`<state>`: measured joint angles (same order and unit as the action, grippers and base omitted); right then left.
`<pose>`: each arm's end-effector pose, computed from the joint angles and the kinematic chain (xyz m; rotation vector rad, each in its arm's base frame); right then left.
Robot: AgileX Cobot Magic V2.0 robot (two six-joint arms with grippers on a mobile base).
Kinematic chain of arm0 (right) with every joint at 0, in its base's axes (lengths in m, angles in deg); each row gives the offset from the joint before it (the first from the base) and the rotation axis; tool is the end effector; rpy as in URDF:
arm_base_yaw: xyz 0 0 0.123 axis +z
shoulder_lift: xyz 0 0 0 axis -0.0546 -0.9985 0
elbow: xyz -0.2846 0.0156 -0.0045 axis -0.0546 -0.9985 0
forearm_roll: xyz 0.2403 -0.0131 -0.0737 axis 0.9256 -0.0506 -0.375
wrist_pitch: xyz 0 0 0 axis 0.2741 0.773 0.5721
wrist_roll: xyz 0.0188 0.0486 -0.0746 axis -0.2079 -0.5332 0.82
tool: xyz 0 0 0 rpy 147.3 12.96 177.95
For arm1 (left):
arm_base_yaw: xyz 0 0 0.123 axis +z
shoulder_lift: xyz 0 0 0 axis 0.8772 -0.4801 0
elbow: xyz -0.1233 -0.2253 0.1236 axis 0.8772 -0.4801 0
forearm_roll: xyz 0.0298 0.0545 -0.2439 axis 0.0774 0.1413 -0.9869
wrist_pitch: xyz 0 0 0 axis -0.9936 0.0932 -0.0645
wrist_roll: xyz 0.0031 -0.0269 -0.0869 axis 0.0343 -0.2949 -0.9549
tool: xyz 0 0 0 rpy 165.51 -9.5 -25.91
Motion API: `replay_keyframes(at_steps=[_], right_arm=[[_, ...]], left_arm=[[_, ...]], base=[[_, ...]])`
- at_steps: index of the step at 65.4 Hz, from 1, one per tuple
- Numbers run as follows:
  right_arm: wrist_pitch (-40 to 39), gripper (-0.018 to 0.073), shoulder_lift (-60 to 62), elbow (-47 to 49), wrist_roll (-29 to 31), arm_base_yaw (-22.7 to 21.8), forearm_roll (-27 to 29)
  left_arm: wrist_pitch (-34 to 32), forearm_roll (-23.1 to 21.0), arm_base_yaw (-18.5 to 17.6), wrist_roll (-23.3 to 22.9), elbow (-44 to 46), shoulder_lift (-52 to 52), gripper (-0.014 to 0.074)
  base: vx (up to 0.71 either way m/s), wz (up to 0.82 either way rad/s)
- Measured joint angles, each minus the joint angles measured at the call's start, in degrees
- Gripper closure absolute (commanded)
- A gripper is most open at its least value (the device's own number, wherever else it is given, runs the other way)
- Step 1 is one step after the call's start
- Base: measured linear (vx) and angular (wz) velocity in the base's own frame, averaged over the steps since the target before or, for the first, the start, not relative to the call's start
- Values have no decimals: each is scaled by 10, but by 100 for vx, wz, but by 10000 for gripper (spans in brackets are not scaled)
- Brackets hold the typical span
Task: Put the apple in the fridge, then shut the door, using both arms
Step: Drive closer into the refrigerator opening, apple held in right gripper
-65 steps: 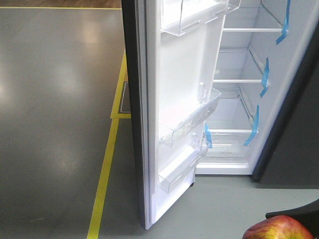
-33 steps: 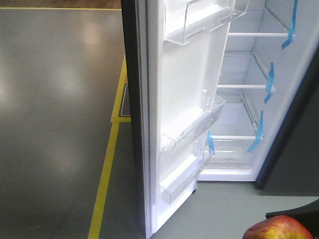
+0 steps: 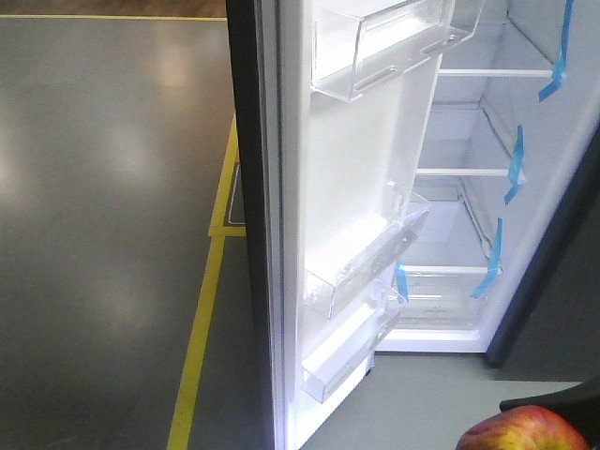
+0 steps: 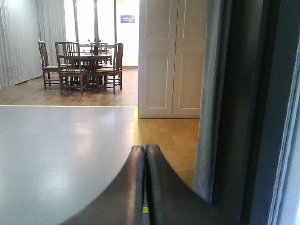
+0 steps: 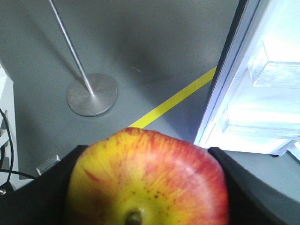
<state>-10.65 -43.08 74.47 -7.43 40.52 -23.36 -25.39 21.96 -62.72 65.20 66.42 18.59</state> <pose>0.0684 0.0751 0.3184 -0.9337 2.1255 0.5205 0.0563 -0.0014 0.2057 -0.0499 1.4960 -0.0935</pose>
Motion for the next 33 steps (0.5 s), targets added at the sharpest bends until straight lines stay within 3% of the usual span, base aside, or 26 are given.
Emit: replay_keyframes(at_steps=[33], right_arm=[[0,391,0,0,0,0,0]], left_arm=[[0,0,0,0,0,0,602]], base=[[6,0]])
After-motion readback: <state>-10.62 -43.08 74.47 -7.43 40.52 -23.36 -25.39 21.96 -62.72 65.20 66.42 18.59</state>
